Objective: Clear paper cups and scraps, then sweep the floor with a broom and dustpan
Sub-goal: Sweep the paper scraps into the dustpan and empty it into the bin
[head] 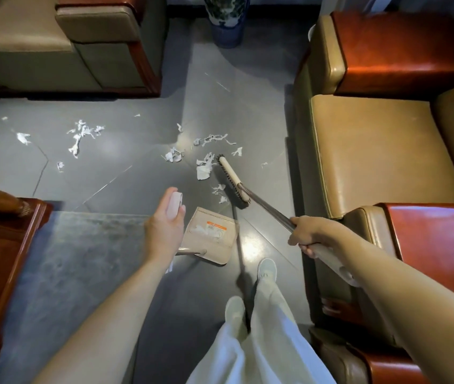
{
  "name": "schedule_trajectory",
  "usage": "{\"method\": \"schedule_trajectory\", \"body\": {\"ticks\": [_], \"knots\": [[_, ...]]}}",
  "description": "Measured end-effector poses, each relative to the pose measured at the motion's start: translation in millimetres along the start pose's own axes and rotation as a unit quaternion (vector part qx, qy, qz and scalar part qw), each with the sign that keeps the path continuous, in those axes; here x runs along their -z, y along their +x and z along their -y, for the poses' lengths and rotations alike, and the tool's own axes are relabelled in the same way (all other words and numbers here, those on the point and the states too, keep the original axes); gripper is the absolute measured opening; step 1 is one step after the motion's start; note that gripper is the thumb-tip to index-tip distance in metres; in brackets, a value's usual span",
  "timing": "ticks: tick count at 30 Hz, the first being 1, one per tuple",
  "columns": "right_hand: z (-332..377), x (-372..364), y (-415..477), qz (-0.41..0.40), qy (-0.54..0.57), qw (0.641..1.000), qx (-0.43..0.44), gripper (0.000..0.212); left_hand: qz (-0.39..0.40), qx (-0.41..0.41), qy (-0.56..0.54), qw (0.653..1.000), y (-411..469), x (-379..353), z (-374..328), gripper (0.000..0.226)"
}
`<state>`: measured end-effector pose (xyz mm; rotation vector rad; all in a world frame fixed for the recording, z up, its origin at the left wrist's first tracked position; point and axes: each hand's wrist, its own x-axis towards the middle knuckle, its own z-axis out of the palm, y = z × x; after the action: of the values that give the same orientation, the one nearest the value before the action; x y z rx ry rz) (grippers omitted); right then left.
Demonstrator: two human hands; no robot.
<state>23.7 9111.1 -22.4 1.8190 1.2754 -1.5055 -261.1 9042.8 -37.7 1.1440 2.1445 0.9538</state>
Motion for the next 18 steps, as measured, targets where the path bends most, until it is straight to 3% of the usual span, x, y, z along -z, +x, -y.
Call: {"method": "schedule_trajectory", "body": {"ticks": [7,14,18], "knots": [[26,18,49,0.01,-0.104,0.994,0.022,0.054,-0.039,0.039,-0.022,0.998,34,-25,-5,0.032],[19,21,47,0.106,-0.253,0.961,0.038,0.069,-0.083,0.072,-0.012,0.994,70,-35,-16,0.034],[11,52,33,0.141,-0.222,0.964,0.028,0.074,-0.09,0.085,-0.014,0.992,76,-39,-22,0.031]]}}
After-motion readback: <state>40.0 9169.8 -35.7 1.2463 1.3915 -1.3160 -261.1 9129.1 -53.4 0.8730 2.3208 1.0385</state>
